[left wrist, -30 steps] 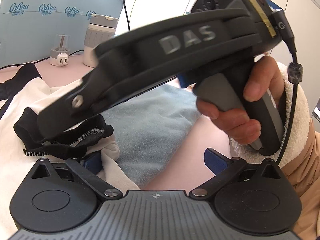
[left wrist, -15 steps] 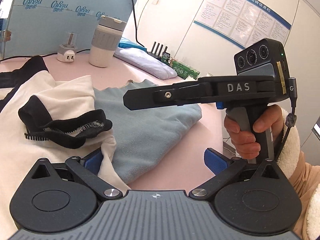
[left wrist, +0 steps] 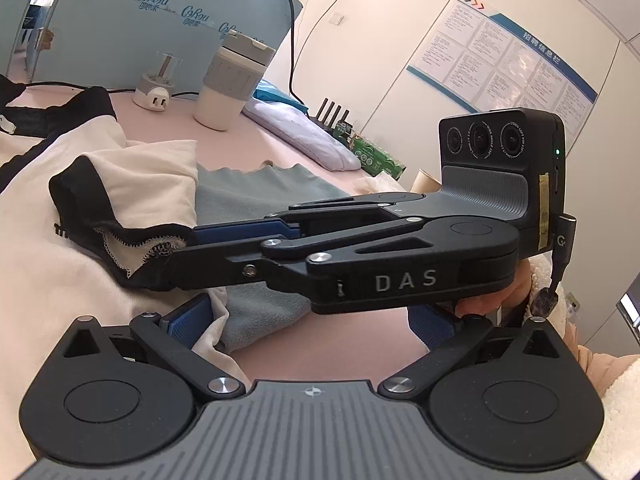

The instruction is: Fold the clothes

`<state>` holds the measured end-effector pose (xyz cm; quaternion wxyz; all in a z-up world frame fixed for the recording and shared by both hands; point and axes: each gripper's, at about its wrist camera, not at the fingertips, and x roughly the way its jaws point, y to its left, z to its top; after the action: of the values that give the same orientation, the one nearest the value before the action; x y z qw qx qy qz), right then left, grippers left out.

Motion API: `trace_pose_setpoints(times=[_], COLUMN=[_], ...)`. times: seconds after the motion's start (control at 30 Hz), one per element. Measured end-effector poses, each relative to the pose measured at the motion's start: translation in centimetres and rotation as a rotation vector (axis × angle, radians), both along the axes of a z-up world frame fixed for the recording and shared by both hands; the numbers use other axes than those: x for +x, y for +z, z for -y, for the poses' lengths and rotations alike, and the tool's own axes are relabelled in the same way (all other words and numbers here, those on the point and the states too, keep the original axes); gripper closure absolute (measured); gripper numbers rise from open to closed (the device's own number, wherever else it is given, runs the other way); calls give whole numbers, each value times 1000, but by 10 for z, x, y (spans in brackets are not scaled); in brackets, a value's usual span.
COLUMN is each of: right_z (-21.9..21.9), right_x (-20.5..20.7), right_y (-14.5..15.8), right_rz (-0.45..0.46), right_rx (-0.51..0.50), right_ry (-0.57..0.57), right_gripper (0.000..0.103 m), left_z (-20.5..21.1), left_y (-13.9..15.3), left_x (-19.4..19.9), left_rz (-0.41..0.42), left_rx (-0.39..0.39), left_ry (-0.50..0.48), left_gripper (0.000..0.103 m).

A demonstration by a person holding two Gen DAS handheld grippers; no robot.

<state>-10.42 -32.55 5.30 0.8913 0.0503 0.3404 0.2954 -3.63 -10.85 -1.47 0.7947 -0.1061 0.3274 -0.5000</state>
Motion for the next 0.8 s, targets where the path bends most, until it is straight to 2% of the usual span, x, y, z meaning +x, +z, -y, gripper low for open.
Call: trace_pose_setpoints(times=[0.07, 0.1, 0.23, 0.53, 0.6, 0.8], right_z=[-4, -5, -1, 10, 5, -14], right_x=[1, 1, 5, 26, 36, 58], right_y=[-1, -1, 0, 18, 16, 5], right_rz=[4, 8, 10, -6, -35, -116], right_rx=[-22, -32, -26, 124, 124, 31], right_ry=[-5, -10, -30, 10, 19, 84], right_gripper=[87, 88, 91, 91, 91, 89], left_z=[-1, -1, 1, 0, 0, -2], left_y=[-1, -2, -2, -3, -3, -4], left_x=[2, 2, 1, 2, 2, 4], left_rz=[-7, -8, 6, 6, 6, 3], left_rx=[-4, -6, 4, 1, 2, 2], left_ry=[5, 5, 3, -1, -1, 0], left_gripper=[0, 0, 0, 0, 0, 0])
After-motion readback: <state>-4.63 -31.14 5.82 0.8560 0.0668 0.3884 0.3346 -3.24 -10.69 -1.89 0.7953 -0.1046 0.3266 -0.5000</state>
